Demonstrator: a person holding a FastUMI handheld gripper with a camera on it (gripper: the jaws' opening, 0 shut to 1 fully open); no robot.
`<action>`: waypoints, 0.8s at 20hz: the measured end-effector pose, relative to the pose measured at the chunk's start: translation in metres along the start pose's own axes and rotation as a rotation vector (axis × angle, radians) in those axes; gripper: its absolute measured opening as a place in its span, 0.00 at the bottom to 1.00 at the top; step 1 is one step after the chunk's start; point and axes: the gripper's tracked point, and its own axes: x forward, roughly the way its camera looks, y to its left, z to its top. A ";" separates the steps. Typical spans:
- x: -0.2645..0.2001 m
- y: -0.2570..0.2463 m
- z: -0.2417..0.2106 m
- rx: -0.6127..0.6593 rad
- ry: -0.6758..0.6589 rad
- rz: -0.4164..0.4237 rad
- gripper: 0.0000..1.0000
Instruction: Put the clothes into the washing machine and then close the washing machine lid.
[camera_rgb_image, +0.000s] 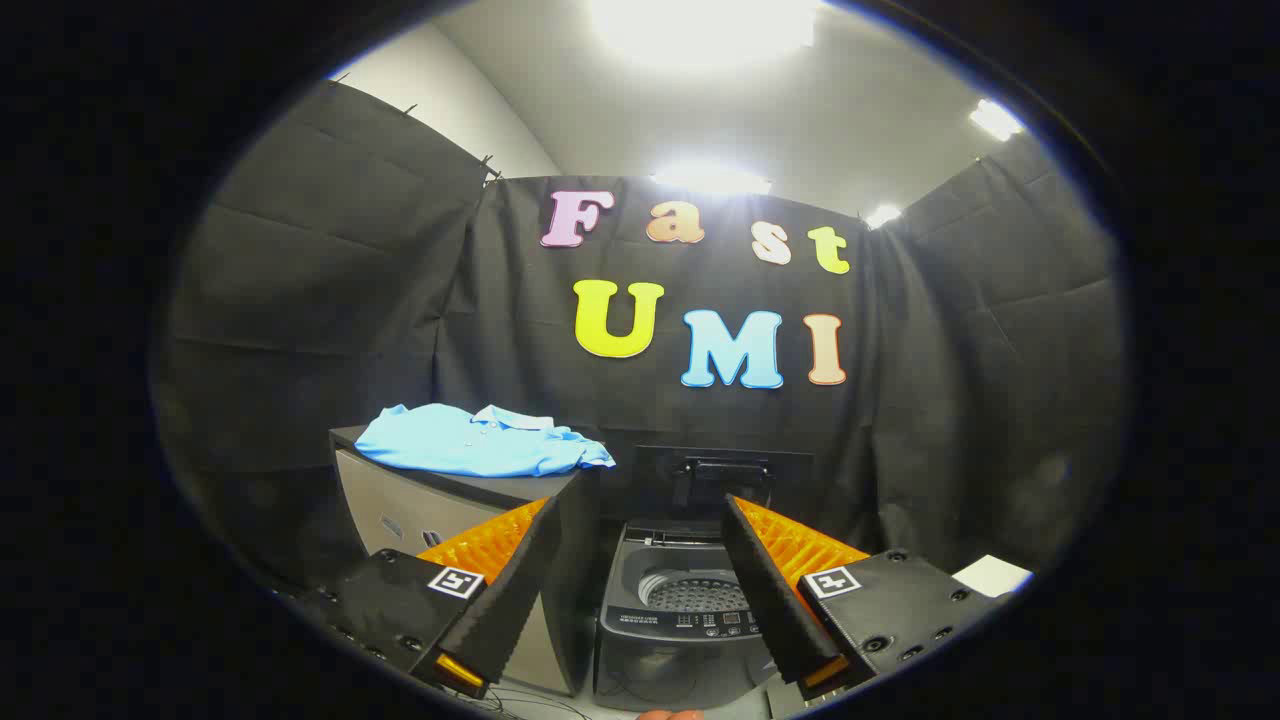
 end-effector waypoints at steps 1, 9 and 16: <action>0.000 0.000 0.000 0.004 0.000 0.000 1.00; 0.000 -0.008 0.006 0.004 -0.008 -0.023 1.00; -0.001 -0.011 0.006 -0.006 -0.005 -0.025 1.00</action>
